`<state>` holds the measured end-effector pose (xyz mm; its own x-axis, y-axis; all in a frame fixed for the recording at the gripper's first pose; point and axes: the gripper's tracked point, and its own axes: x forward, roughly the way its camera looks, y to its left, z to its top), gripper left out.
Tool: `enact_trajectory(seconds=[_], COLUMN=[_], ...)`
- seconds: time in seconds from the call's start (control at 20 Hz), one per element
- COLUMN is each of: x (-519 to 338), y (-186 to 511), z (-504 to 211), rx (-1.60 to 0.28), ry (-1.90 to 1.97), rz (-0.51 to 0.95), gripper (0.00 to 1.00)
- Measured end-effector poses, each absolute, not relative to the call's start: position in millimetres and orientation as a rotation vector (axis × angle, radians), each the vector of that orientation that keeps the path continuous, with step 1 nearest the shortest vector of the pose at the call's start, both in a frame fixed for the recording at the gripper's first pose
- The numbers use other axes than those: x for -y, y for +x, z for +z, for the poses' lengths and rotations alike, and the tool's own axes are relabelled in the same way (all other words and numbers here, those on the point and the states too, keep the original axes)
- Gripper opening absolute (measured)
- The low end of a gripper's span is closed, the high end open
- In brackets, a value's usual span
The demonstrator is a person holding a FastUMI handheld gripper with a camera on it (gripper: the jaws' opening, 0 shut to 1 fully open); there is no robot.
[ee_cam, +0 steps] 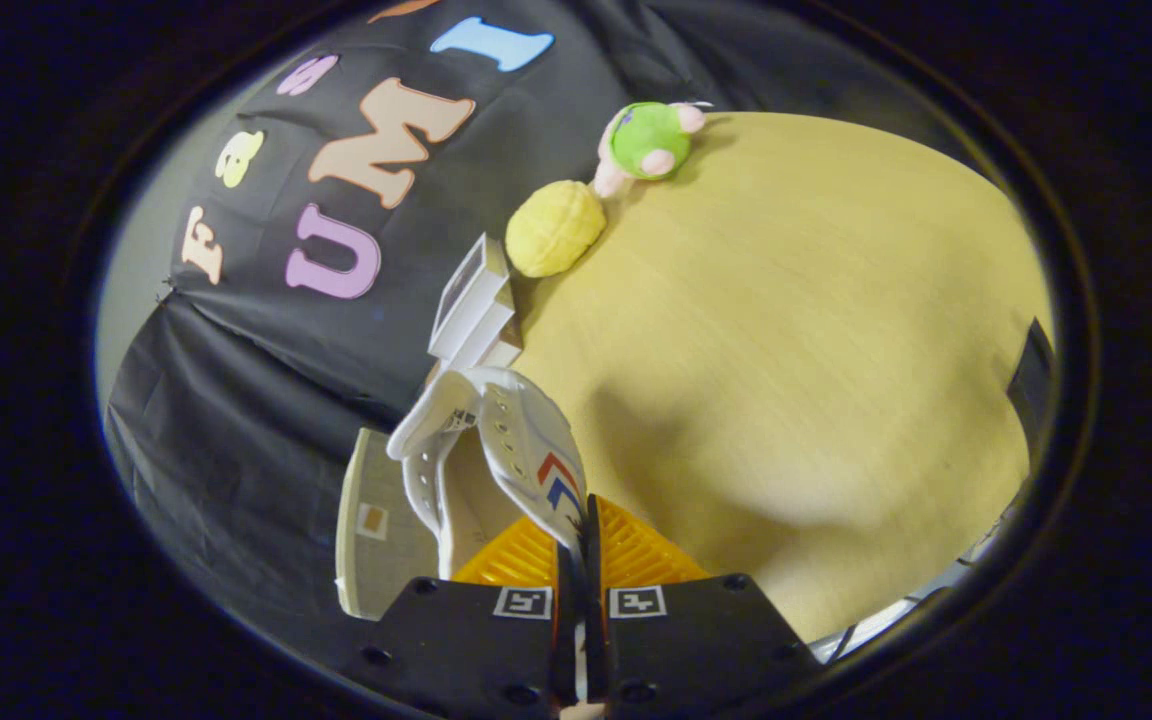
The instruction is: Open the storage box then place both shoes into the box .Put the left shoe in first, then the right shoe, with the right side of both shoes facing outward in a uniform manner.
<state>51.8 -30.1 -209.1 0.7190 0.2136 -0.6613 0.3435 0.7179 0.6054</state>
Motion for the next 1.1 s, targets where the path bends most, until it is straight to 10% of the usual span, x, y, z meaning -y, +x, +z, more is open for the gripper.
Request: enact_trajectory(seconds=[1.1], x=[-250], y=[119], z=[-161], rx=[-0.849], ry=[0.597], rz=[0.226], gripper=[0.07])
